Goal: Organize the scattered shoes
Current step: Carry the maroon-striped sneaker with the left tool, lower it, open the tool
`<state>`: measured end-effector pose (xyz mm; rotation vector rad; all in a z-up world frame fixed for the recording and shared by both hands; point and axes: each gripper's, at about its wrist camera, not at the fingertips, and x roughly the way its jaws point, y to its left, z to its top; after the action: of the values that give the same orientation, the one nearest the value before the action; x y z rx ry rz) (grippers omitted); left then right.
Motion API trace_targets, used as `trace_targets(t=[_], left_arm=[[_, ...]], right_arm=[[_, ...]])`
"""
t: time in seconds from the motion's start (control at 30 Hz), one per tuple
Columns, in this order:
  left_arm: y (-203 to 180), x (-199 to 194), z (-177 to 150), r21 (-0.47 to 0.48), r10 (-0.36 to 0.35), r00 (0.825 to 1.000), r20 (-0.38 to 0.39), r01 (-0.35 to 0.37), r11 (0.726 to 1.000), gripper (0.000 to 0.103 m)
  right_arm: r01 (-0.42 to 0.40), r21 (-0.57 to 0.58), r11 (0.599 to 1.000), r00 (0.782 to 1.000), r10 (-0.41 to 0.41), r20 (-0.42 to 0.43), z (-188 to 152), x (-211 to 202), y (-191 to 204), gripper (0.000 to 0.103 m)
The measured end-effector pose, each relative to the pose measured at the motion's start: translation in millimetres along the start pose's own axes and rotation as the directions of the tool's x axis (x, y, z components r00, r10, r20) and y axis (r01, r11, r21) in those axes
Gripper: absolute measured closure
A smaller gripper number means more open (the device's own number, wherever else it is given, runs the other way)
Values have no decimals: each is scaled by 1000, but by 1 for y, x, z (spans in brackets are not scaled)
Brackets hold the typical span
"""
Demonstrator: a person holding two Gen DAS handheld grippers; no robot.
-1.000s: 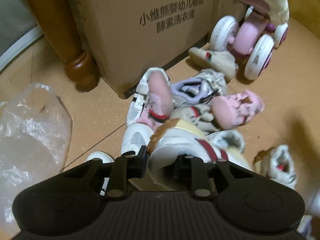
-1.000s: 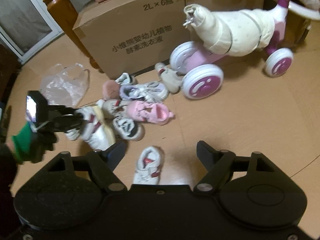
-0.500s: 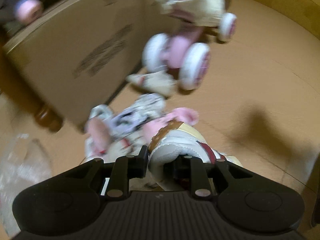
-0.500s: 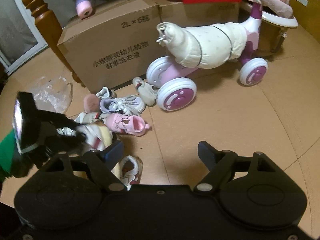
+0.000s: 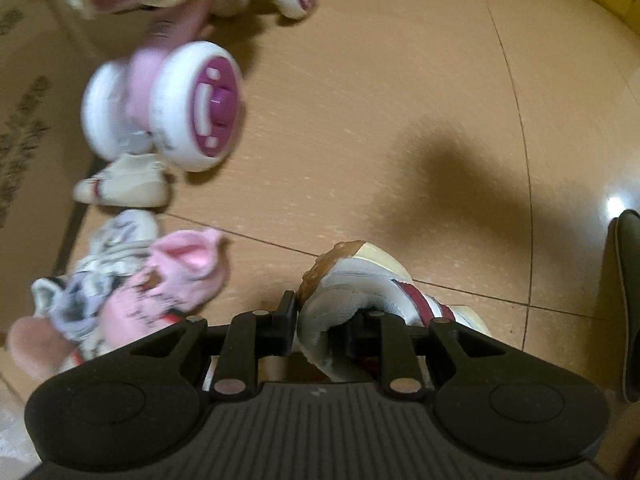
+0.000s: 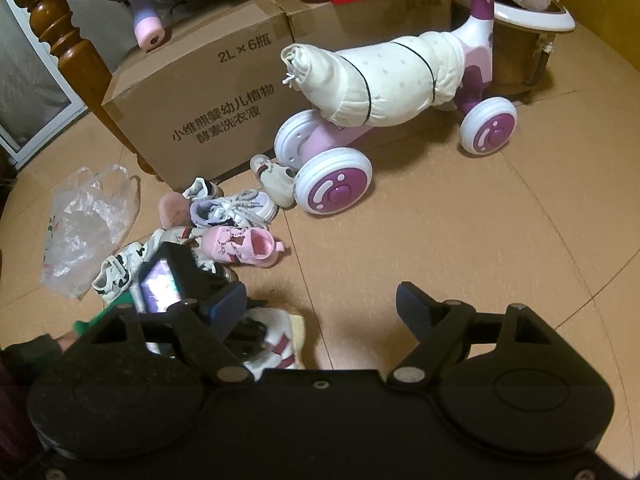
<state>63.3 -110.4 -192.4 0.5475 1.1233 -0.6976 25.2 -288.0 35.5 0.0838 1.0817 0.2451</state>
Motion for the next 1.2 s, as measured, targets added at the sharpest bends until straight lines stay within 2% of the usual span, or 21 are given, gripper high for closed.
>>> trace_targets(t=[0.13,0.17,0.37,0.53,0.6,0.7,0.73,0.77,0.83,0.9,0.97,1.07,1.2], left_arm=[[-15,20,8,72,2,999,-33,1,997,81],[-22,27,11,117,14,999,-50,-8,993,81],[-33,45,17,208,84,990,-109,-60,976,84],[-31,56,21,188,109,984,-139,-82,979,84],[-27,59,20,138,109,985,-134,-90,986,83],[-16,60,18,63,89,986,-141,-81,995,72],[-13,58,17,49,87,987,-137,-81,996,64],[-7,53,15,22,84,988,-126,-82,996,58],[0,45,12,-24,79,992,-100,-82,996,58],[6,32,9,-106,59,998,-1,-59,993,58],[7,22,8,-166,36,994,100,-19,986,58],[-18,26,13,-79,24,984,177,-10,997,58],[-51,50,21,112,32,987,157,-50,992,58]], right_arm=[[-3,9,1000,1000,3,-10,-2,2,-2,20],[-4,10,1000,1000,5,-12,-2,2,-2,20],[-4,18,1000,1000,4,-14,-3,3,-4,20],[18,33,999,1000,-18,-13,-4,4,-10,19],[27,39,999,1000,-26,-17,-5,6,-13,19],[40,46,998,999,-39,-19,-5,7,-17,20],[41,47,998,999,-40,-17,-5,7,-17,20],[42,50,998,999,-42,-12,-4,6,-17,19],[45,57,997,999,-46,3,-1,3,-17,19],[49,64,997,999,-50,20,2,0,-17,20],[52,76,996,998,-54,32,5,-3,-18,20],[60,94,994,997,-64,42,7,-4,-22,19],[66,104,992,997,-70,27,6,0,-26,19]])
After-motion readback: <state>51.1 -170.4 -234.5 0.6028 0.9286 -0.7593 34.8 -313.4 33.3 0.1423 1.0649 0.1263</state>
